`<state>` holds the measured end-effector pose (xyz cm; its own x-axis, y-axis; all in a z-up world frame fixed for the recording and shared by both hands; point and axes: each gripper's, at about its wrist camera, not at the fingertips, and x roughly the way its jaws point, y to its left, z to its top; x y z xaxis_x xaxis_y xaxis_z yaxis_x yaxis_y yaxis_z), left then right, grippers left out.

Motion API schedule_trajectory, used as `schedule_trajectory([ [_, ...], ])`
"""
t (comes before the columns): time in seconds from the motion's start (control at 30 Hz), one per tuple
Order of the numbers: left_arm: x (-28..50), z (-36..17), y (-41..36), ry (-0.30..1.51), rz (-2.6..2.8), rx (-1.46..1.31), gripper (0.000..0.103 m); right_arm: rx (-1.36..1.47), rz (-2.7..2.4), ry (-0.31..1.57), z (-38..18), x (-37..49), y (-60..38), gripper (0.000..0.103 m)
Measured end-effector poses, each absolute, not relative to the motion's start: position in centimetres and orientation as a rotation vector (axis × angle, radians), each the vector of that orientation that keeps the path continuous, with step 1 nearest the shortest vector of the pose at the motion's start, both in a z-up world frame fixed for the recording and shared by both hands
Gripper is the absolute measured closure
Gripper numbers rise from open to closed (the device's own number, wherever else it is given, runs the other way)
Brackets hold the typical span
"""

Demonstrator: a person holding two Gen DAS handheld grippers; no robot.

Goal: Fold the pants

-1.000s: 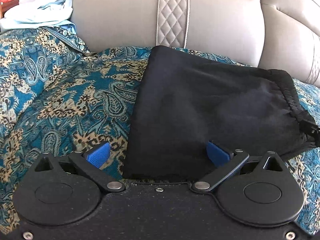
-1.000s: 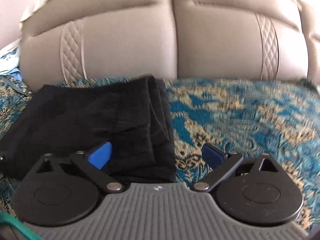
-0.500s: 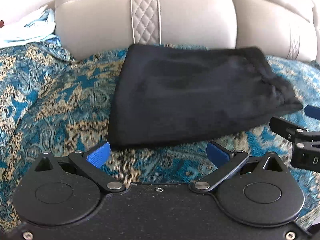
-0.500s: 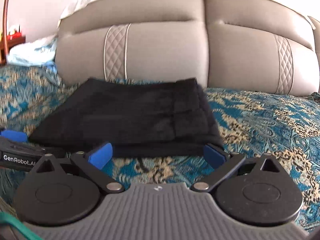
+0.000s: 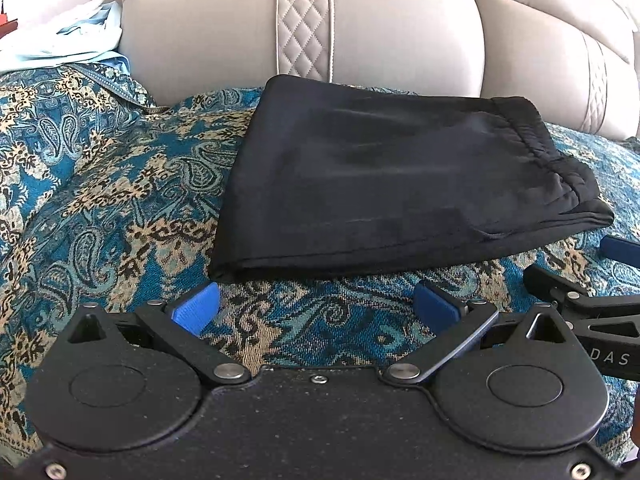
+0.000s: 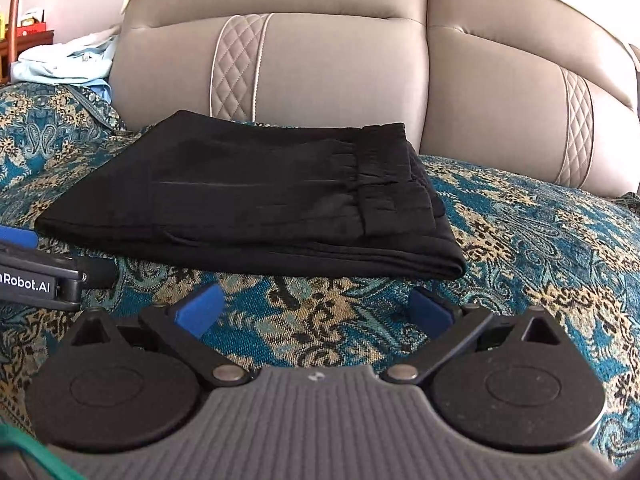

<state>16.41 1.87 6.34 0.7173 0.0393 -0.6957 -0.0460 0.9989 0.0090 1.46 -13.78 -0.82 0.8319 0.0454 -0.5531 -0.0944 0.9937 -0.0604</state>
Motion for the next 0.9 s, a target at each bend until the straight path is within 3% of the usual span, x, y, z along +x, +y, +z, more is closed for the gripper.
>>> schedule_trajectory([
  [0.9, 17.26, 6.27, 2.11, 0.773, 0.043, -0.014, 0.0, -0.08, 0.083, 0.596, -0.82, 2.23, -13.47, 0.0],
])
